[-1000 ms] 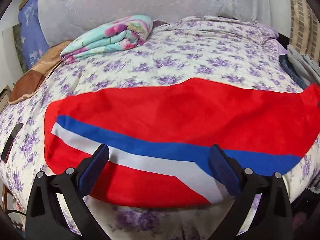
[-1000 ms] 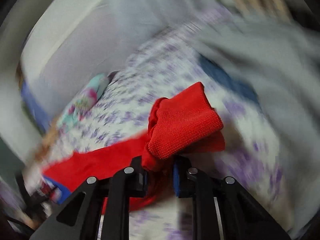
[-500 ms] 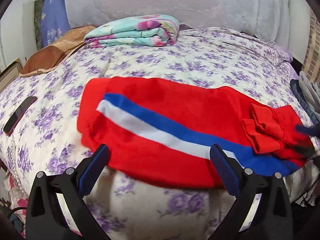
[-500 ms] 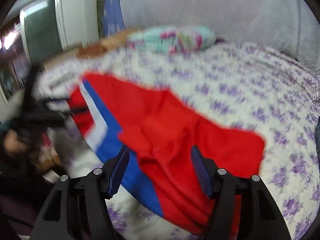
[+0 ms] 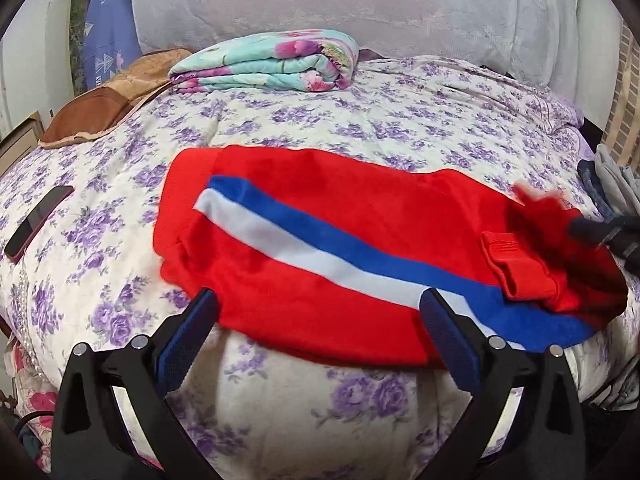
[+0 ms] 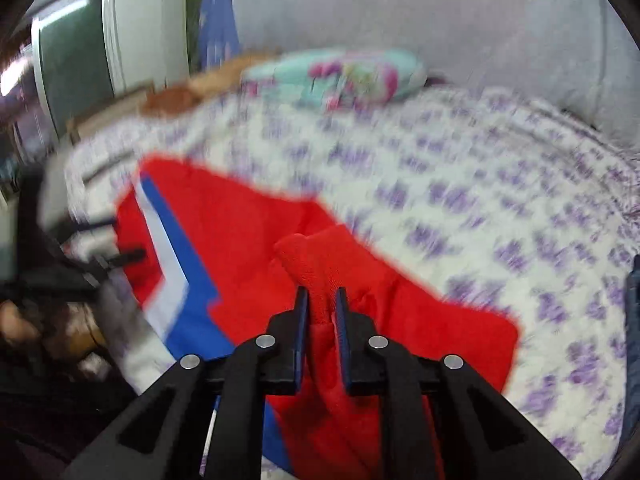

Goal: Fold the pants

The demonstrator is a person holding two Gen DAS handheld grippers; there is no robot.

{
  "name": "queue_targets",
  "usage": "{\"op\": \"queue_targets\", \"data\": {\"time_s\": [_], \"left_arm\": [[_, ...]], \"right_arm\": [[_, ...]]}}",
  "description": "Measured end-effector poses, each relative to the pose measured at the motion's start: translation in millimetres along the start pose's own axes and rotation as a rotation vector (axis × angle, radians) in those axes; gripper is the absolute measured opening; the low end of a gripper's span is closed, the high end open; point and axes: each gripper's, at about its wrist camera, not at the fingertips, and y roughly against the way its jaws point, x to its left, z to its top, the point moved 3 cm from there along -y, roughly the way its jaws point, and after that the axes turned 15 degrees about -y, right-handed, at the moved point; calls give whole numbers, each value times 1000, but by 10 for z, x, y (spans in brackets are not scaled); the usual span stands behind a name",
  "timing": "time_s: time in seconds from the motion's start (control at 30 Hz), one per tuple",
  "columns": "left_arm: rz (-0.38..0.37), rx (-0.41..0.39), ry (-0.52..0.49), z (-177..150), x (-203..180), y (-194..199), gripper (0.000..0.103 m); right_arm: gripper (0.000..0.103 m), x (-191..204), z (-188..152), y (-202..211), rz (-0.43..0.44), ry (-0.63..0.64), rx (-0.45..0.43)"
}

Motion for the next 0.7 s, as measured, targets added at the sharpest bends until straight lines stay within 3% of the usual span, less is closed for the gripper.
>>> {"op": "queue_targets", "data": {"time_s": [0.1, 0.23, 0.3, 0.37, 0.43, 0.57, 0.7], "left_arm": [[0, 15, 17, -10, 11, -53, 98], [12, 13, 18, -18, 13, -35, 98], [24, 13, 38, -49, 84, 31, 98], [30, 17, 76, -100, 217, 116, 98], [18, 30, 129, -169, 363, 191, 98], [-56, 63, 278, -341, 663, 233, 98], [-142, 59, 410, -375, 764, 46, 98]], "right_arm": [[10, 166, 42, 121, 77, 40, -22], [9, 441, -325, -435, 76, 135, 151], [9, 431, -473, -574, 87, 145, 167], [20, 441, -445, -471, 106, 142, 127], [55, 430, -372, -296, 128, 123, 61], [65, 421, -339, 119, 205, 113, -63], [69, 272, -353, 205, 234, 38, -98]]}}
